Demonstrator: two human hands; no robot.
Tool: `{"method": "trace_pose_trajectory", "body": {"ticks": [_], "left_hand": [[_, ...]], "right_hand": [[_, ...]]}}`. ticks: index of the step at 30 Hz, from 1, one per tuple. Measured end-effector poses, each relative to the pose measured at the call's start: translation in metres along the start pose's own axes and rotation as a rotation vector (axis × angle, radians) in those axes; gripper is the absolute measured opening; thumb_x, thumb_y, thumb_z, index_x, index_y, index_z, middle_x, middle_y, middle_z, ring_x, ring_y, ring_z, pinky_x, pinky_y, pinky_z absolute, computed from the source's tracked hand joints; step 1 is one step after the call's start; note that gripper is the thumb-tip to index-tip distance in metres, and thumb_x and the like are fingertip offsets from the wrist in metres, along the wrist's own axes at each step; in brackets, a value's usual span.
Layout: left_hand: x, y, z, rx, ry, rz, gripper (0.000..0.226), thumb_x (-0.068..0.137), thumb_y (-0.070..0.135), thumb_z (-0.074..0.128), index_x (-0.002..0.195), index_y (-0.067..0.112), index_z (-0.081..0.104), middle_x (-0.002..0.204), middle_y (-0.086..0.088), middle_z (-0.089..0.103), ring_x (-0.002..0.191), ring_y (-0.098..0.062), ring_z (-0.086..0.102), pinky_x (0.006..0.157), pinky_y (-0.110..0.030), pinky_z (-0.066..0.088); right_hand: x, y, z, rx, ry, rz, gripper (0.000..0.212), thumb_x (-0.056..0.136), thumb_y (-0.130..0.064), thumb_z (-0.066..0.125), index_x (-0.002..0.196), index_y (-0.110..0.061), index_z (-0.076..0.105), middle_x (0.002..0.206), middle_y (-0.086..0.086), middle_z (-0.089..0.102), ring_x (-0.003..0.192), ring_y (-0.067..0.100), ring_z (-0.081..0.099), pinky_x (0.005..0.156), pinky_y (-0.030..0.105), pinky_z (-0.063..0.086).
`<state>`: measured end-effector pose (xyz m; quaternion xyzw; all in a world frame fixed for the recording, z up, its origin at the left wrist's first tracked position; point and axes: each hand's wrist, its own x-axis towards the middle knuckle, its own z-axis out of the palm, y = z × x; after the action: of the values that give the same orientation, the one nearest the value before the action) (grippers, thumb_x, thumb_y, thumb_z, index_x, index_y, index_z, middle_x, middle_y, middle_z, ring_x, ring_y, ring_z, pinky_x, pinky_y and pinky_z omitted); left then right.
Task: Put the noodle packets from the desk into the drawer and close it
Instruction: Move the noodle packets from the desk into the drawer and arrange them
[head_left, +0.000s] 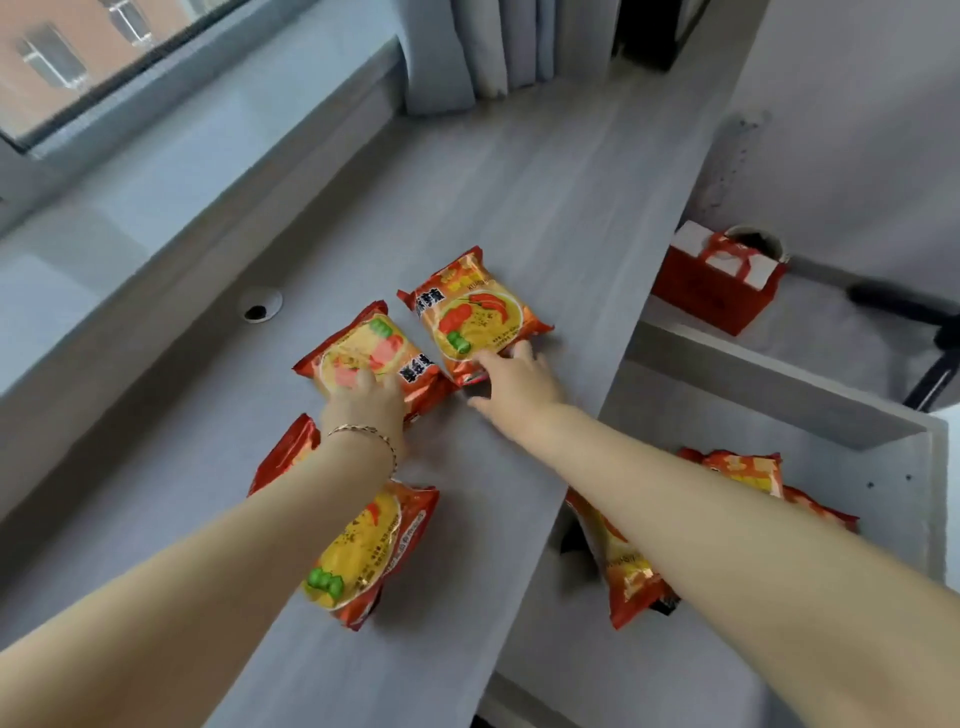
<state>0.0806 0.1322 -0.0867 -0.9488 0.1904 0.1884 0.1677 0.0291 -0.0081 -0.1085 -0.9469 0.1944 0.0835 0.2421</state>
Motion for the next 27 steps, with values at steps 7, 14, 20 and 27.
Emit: {"method": "trace_pose_trajectory", "body": {"ticks": [7,14,20,27], "left_hand": [[0.016,-0.004,0.008,-0.022,0.044,0.132,0.046,0.082,0.002,0.055,0.125,0.009,0.039,0.119,-0.013,0.046,0.094,-0.032,0.060,0.062,-0.032,0.043],[0.000,-0.002,-0.008,-0.244,0.285,0.242,0.026,0.094,0.025,0.039,0.112,0.009,0.050,0.102,-0.011,0.055,0.073,-0.028,0.054,0.055,-0.031,0.037],[-0.047,0.035,-0.045,-0.894,0.391,0.325,0.022,0.090,0.027,0.044,0.074,0.012,0.049,0.060,-0.001,0.052,0.054,-0.022,0.049,0.045,-0.027,0.036],[-0.108,0.117,-0.042,-1.162,0.092,0.415,0.023,0.084,0.019,0.045,0.069,0.003,0.051,0.054,-0.006,0.048,0.047,-0.020,0.048,0.047,-0.034,0.047]], "right_hand": [[0.022,-0.008,0.015,0.011,0.120,0.100,0.019,0.089,-0.017,0.051,0.105,-0.012,0.057,0.119,0.021,0.043,0.110,0.038,0.043,0.086,0.040,0.043],[-0.010,0.011,-0.016,0.196,0.481,0.020,0.014,0.079,-0.015,0.058,0.082,-0.003,0.061,0.114,0.018,0.047,0.105,0.034,0.044,0.083,0.038,0.042],[-0.071,0.042,-0.062,0.380,0.713,0.064,0.020,0.092,-0.021,0.040,0.073,-0.015,0.041,0.063,-0.004,0.046,0.057,0.011,0.046,0.055,0.023,0.041],[-0.147,0.123,-0.083,0.590,0.439,0.446,0.023,0.088,-0.017,0.039,0.066,-0.012,0.040,0.050,0.006,0.046,0.028,0.009,0.049,0.027,0.012,0.030]]}}
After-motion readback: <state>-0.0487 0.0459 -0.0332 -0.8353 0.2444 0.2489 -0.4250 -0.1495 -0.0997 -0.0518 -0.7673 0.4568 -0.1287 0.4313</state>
